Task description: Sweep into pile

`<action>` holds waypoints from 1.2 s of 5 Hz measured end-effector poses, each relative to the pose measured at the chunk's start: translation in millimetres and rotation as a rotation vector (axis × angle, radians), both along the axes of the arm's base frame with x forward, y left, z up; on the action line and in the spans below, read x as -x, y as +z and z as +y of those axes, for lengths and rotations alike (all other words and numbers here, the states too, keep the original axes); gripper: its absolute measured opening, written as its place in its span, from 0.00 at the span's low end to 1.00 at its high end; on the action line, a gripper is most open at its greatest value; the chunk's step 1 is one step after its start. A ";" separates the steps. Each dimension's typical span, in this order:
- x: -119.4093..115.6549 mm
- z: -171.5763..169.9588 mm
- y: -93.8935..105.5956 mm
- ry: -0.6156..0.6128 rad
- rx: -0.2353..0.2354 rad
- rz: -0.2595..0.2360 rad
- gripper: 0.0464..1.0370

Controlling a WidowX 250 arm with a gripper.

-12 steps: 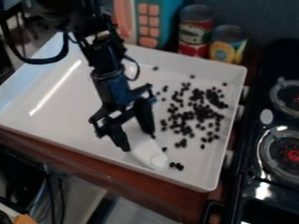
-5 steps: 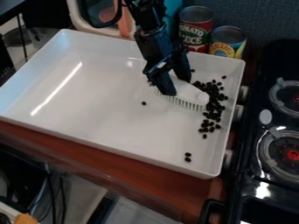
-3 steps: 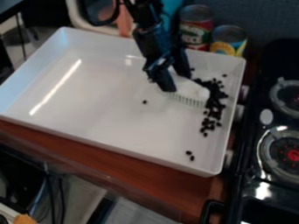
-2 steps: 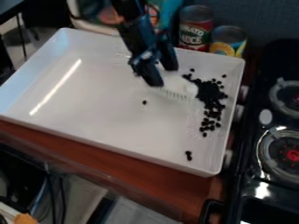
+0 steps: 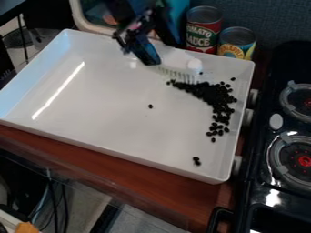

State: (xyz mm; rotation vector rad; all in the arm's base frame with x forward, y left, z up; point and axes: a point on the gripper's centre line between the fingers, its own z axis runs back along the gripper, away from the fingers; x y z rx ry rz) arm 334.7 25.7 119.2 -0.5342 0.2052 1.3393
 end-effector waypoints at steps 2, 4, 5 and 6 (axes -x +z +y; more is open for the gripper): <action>26.3 -10.7 -32.3 -0.033 -0.097 0.123 0.64; 40.5 -21.7 -73.9 -0.082 -0.169 0.141 0.64; 40.1 -24.2 -73.5 -0.076 -0.155 0.140 0.64; 42.9 -29.3 -71.7 -0.078 -0.123 0.159 0.64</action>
